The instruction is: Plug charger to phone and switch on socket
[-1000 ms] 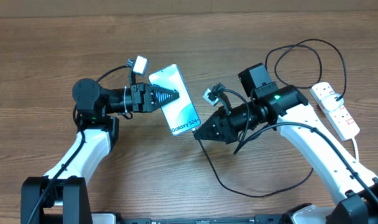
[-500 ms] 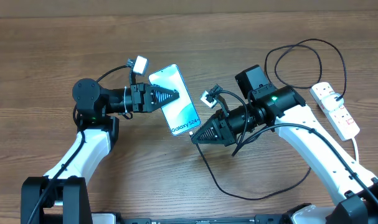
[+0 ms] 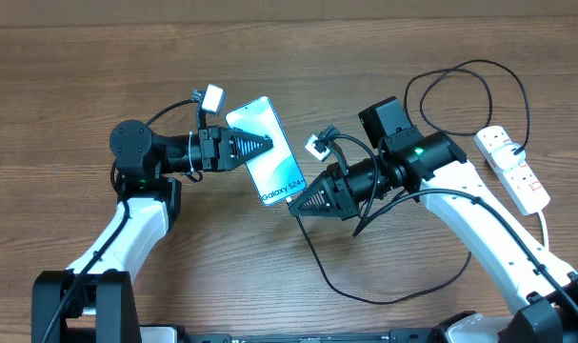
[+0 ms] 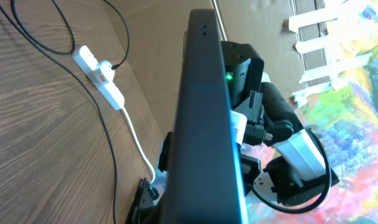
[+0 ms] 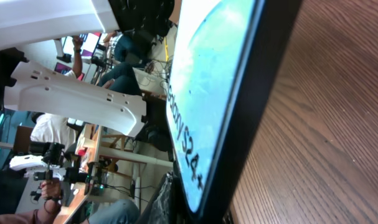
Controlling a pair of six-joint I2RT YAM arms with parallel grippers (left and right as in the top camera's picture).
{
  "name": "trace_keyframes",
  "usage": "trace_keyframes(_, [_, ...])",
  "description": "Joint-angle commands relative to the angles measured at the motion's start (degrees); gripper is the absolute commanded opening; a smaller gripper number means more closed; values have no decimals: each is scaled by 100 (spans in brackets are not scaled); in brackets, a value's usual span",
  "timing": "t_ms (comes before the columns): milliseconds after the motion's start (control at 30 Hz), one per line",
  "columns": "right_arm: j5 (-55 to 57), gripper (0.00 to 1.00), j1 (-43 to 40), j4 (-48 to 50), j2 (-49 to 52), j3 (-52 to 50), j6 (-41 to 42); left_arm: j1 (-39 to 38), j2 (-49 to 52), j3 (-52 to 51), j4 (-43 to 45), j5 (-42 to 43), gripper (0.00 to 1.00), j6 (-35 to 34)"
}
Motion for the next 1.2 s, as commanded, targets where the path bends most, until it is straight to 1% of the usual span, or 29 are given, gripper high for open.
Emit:
trace_keyframes(0, [-138,4,7,131,7,2,177,2,-24,46,50,87,4,173])
trace_keyframes(567, [37,4,7,223,7,2,302,2,-24,46,50,280,4,173])
trace_keyframes(733, [35,4,7,444,7,2,321,-46,-24,46,50,393,4,175])
trace_keyframes(900, [37,4,7,935,7,2,798,-170,-24,46,52,420,4,186])
trace_keyframes(1067, [81,4,7,1045,7,2,883,-278,-24,46,55,734,4,439])
trace_keyframes(1167, [81,4,4,1045,7,4,903,-354,-24,44,55,754,4,603])
